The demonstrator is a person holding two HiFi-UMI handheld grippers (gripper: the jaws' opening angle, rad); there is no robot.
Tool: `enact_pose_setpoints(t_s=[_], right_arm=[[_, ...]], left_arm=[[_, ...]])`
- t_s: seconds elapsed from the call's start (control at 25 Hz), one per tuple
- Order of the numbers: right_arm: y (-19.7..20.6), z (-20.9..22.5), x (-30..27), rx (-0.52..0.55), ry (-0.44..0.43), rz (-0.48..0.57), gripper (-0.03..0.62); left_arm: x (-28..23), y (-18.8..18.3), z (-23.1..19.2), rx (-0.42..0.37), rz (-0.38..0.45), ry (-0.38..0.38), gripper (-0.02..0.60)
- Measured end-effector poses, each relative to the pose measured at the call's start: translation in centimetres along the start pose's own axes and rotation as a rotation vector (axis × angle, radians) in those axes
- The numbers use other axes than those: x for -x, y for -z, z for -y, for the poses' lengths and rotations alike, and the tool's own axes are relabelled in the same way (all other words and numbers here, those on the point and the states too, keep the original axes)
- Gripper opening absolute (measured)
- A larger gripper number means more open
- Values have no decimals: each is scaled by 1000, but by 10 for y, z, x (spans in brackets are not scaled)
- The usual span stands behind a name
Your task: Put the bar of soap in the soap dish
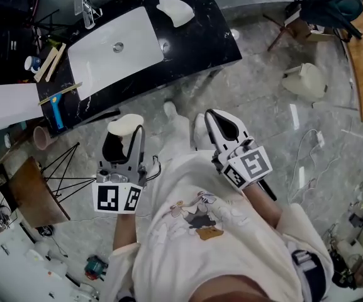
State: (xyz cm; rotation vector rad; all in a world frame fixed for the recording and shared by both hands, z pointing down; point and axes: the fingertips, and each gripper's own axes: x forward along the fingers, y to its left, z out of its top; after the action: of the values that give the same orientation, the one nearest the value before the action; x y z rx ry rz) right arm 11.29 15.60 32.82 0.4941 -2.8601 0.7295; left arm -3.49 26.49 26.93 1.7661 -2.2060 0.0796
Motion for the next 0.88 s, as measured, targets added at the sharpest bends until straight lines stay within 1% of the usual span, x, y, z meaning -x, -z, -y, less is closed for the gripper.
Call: enact_pose_setpoints(t_s=[0.24, 0.36, 0.44, 0.52, 0.6, 0.64, 0.76, 0.84, 0.88], right_arm=[[-6, 28, -58, -7, 85, -7, 6], [-19, 32, -89, -3, 127, -18, 6], [-33, 34, -112, 3, 144, -16, 6], [-44, 36, -136, 0, 159, -10, 6], [-50, 39, -154, -8, 174, -3, 6], [-52, 41, -162, -12, 180, -5, 6], [-49, 45, -177, -37, 181, -33, 6], [-53, 50, -184, -47, 176, -30, 6], [-58, 55, -187, -51, 176, -22, 6]], left_arm=[[-69, -8, -42, -51, -7, 110, 261], [-98, -20, -59, -71, -15, 195, 261], [-117, -32, -67, -119, -27, 264, 261], [-134, -43, -77, -204, -70, 319, 261], [-147, -49, -87, -296, -143, 371, 261], [-155, -54, -90, -347, -167, 399, 261], [-179, -73, -93, -536, -181, 466, 261], [-200, -85, -94, -658, -176, 479, 261], [-209, -88, -95, -707, -185, 482, 261]])
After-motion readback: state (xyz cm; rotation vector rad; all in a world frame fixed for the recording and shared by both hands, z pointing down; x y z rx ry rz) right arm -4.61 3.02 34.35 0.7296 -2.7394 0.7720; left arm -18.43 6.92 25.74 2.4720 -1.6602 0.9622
